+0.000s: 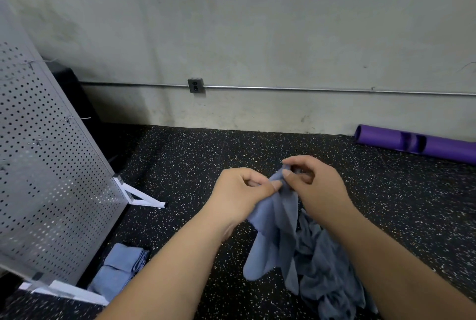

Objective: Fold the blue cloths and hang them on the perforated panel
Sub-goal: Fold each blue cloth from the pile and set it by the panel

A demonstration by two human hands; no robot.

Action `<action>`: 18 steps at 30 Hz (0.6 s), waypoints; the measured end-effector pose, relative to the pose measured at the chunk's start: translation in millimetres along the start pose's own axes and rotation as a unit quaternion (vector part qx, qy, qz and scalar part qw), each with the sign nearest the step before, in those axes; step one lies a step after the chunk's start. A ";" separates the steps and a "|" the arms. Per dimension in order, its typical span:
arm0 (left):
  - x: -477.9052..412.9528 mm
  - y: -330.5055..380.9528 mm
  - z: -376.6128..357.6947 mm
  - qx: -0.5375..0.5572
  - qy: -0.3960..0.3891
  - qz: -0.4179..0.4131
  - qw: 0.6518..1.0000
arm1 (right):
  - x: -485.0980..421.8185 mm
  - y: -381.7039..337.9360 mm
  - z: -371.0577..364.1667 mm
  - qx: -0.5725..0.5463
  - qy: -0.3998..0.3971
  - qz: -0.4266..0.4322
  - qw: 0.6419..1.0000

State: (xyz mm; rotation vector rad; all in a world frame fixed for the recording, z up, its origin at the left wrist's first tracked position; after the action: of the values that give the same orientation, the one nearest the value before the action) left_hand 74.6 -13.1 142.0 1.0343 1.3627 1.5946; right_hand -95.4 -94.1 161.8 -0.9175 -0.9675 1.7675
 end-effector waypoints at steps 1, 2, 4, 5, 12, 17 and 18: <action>-0.3 -1.7 2.1 0.025 0.016 0.019 0.999 | 4.2 -7.4 -2.8 0.038 -0.005 0.027 0.999; -1.1 -3.6 4.0 0.050 0.031 0.035 0.998 | 8.7 -14.5 -5.7 0.047 -0.012 0.046 0.998; -3.1 -7.1 7.6 0.096 0.055 0.063 0.992 | 15.8 -24.7 -12.9 0.001 -0.043 0.066 0.997; -3.6 -8.0 8.5 0.120 0.062 0.075 0.988 | 18.2 -27.1 -17.4 -0.028 -0.072 0.067 0.995; -3.4 -8.7 8.1 0.245 0.074 0.116 0.960 | 16.5 -19.9 -21.4 0.017 -0.074 0.076 0.994; 0.9 -1.8 8.0 0.253 0.075 0.115 0.958 | 6.0 -10.7 -9.9 -0.079 -0.027 0.015 0.996; 1.8 -1.1 8.8 0.239 0.076 0.117 0.961 | 4.3 -8.2 -8.3 -0.103 -0.022 0.000 0.994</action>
State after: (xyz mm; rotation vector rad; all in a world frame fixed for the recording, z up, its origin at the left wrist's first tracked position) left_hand 82.2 -8.2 141.9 1.4244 1.8450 1.5725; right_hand -86.7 -85.8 164.9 -1.0103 -1.1961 1.7170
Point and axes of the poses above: each hand's wrist, its own x-axis away from the middle knuckle, its own z-axis out of the back of the hand, y = z × x, the point moved 7 cm from there along -x, towards the middle knuckle
